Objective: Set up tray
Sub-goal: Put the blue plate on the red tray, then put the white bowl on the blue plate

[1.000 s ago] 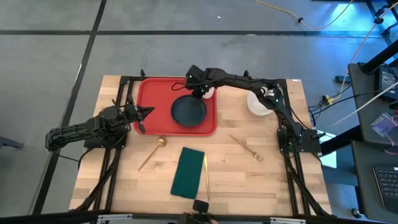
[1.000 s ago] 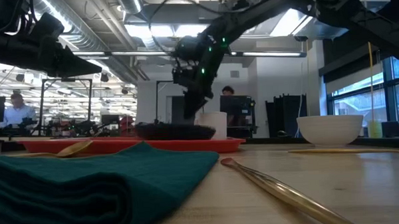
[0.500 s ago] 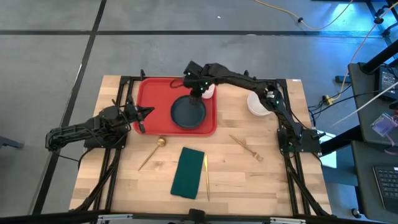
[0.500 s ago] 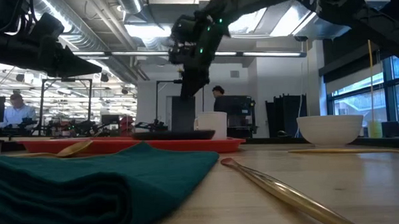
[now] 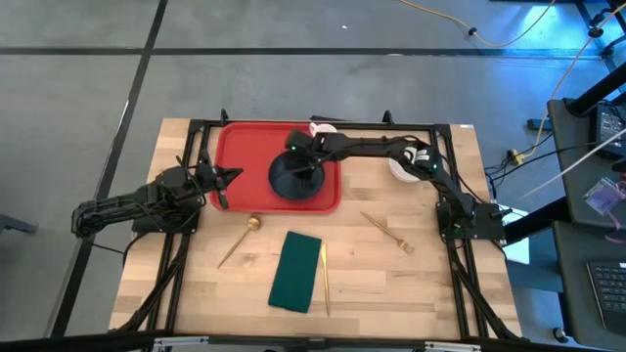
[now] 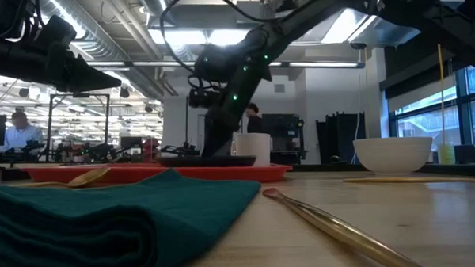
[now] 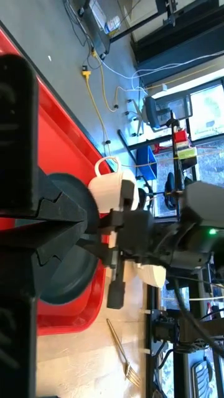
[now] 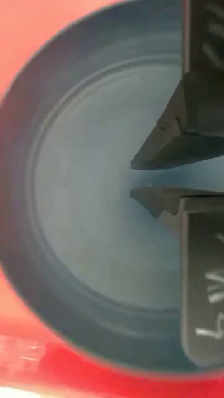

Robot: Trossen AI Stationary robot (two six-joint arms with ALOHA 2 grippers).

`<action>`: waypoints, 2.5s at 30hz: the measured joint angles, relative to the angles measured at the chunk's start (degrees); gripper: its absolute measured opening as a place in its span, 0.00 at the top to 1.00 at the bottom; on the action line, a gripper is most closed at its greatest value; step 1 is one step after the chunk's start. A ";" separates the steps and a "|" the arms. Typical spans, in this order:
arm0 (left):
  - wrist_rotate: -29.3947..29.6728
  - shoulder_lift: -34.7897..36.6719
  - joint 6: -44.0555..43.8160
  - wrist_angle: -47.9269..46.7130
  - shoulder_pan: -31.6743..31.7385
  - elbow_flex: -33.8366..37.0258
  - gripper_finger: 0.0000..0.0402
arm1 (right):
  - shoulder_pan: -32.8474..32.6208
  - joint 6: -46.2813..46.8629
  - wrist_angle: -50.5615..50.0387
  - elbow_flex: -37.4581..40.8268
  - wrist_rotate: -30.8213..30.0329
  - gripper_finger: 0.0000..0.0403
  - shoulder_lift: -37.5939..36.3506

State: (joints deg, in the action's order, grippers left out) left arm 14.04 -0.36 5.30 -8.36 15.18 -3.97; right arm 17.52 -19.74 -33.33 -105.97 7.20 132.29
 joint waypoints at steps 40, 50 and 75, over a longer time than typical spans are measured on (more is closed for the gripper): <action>1.73 -0.01 1.50 0.02 -0.02 -0.02 0.99 | -0.89 10.48 -54.45 -23.39 0.10 0.92 -0.02; 1.77 -0.58 1.50 0.00 -0.02 -0.02 0.99 | -0.27 13.87 -56.38 -21.13 0.23 0.92 -8.49; 5.97 -1.20 1.50 0.22 -0.02 -0.04 0.99 | 20.34 46.25 -33.53 43.24 -21.15 0.64 -53.76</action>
State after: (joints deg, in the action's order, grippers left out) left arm 20.01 -1.56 6.81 -8.14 15.16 -4.01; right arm 37.86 26.51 -66.86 -62.73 -13.95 78.53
